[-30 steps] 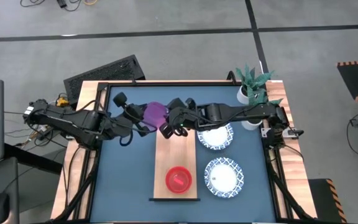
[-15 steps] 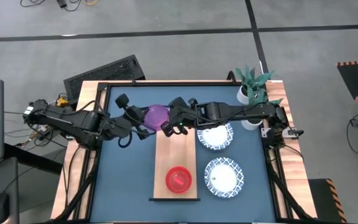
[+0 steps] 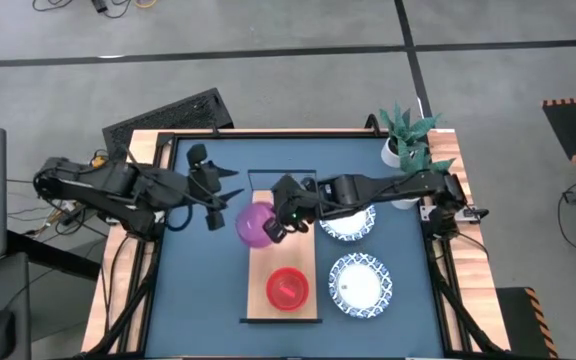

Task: Place and stack bowls onto a shelf
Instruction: Stack the violet bowl on top of the orange bowl on the shelf, then remove the top white bowl from the stacked bowl

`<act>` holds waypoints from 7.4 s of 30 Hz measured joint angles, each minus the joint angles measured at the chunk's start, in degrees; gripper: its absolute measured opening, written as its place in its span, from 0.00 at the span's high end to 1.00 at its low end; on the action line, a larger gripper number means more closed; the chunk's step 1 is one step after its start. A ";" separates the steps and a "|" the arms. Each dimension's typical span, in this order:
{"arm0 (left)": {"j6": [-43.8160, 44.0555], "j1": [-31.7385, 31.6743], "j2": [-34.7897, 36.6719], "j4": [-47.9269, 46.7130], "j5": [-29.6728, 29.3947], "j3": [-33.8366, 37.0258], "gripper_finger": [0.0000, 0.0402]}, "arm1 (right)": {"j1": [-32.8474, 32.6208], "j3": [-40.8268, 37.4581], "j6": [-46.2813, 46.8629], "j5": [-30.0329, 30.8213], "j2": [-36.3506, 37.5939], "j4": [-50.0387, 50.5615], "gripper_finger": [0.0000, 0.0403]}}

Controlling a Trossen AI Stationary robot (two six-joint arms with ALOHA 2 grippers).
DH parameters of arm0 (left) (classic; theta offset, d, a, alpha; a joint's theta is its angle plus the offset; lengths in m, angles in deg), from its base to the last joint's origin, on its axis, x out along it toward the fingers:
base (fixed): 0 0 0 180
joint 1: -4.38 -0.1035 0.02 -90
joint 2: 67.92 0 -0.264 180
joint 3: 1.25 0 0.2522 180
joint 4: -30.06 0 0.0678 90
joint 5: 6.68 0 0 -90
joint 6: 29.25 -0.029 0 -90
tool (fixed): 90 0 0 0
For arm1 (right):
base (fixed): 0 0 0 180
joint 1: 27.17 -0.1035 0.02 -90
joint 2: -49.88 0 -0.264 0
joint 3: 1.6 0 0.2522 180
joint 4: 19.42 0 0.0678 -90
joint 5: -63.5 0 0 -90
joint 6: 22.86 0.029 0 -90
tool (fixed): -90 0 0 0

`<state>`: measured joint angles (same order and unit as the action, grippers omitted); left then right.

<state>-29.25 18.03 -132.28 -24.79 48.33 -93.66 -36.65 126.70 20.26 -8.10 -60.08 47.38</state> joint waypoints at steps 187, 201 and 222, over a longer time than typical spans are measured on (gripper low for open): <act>18.35 5.11 0.52 -22.99 5.72 -3.59 0.54 | 4.26 -41.03 -22.28 -12.49 8.46 3.01 0.51; 19.48 5.11 0.52 -22.91 5.72 -3.59 0.54 | 3.46 -44.19 -22.11 -12.21 8.33 0.97 0.51; 20.84 5.13 0.54 -22.88 5.70 -3.59 0.54 | 4.42 -44.59 -21.75 -12.03 8.39 0.51 0.57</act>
<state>-8.41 23.16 -131.74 -47.67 54.02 -97.25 -32.23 82.12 -1.49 -20.13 -51.68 47.89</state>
